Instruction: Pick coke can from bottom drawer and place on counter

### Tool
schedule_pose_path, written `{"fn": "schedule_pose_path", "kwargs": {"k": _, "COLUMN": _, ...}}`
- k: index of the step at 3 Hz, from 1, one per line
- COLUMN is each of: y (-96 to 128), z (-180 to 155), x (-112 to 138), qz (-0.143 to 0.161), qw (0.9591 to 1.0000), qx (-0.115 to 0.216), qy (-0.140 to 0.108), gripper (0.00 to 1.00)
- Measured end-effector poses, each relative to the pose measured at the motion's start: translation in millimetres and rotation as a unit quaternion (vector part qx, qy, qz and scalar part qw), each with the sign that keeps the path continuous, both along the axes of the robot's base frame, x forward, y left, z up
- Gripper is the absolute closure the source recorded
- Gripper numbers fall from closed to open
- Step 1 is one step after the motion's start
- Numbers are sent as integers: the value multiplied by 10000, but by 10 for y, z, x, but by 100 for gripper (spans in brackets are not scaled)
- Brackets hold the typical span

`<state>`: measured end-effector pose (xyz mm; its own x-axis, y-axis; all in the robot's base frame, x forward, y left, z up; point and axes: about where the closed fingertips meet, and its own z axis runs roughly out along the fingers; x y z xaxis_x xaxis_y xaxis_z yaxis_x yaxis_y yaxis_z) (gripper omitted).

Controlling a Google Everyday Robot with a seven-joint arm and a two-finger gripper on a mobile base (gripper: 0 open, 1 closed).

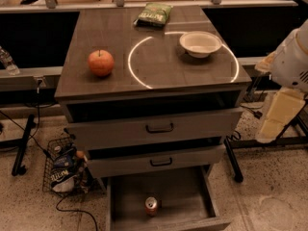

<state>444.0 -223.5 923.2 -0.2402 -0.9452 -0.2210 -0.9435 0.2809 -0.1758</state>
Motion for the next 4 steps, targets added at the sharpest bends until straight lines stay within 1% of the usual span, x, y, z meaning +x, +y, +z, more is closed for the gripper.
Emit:
{"fn": "schedule_pose_path", "kwargs": {"k": 1, "y": 113, "z": -794, "x": 12, "qz": 78, "qw": 9984, "qx": 346, "qy": 435, "gripper": 0}}
{"fn": "schedule_pose_path", "kwargs": {"k": 2, "y": 349, "z": -1662, "x": 4, "qz": 199, "qw": 9942, "qx": 649, "qy": 835, "gripper": 0}}
{"fn": "schedule_pose_path", "kwargs": {"k": 3, "y": 533, "z": -2480, "x": -100, "qz": 209, "qw": 9885, "qx": 853, "qy": 1229, "gripper": 0}}
{"fn": "schedule_pose_path", "kwargs": {"k": 4, "y": 533, "z": -2480, "x": -100, "qz": 209, "qw": 9885, "qx": 853, "qy": 1229, "gripper": 0}}
